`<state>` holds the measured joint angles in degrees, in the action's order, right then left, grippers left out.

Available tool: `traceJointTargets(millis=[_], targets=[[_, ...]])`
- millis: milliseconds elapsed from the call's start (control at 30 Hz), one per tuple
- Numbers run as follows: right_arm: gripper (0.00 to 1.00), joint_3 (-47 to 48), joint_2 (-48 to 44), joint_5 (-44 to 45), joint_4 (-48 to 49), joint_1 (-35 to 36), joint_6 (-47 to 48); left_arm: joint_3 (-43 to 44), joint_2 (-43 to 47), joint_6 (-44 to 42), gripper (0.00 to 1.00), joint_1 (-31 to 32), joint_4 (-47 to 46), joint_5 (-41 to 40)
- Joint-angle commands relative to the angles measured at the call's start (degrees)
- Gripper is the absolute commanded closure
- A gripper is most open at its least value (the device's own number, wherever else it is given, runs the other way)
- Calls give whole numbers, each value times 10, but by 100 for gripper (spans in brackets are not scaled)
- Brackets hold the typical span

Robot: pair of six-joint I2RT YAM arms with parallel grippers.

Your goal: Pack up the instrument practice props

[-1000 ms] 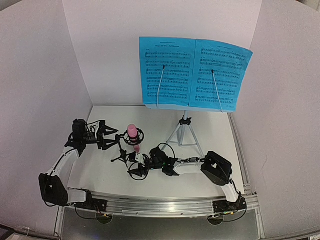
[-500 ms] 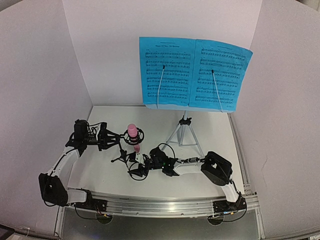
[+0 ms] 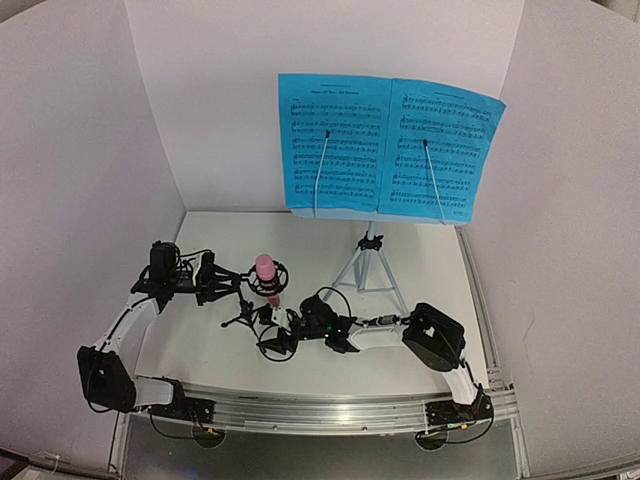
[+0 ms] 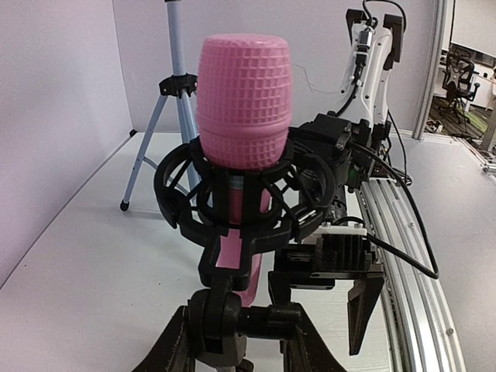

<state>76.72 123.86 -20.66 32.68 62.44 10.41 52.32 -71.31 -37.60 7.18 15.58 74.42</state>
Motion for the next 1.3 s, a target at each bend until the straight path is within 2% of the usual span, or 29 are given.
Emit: traceJointTargets(millis=[0, 100, 233, 533, 667, 767, 900, 1133, 1267], targets=[[33, -4, -38, 2, -5, 8, 3, 6, -3, -135, 100, 1, 148, 7], [33, -5, -39, 0, -6, 11, 3, -17, -5, -183, 100, 1, 187, -3], [33, -5, -42, -6, -14, 14, 3, -57, -7, -201, 100, 1, 168, -8], [33, -4, -51, -3, -32, 26, 9, -166, -10, -138, 100, -11, -30, -8], [33, -5, -53, -4, -39, 31, 5, -186, -17, -106, 100, -11, -107, -12], [33, -8, -58, -7, -46, 34, -3, -187, -19, -158, 100, -11, -89, -19], [33, -25, -67, -4, -57, 38, -13, -188, -36, -247, 100, -12, -74, -74], [34, -55, -62, 7, -60, 39, -39, -168, -45, -274, 100, -12, -27, -71], [35, -82, -87, 25, -66, 51, -53, -170, -45, -220, 100, -12, -68, -82]])
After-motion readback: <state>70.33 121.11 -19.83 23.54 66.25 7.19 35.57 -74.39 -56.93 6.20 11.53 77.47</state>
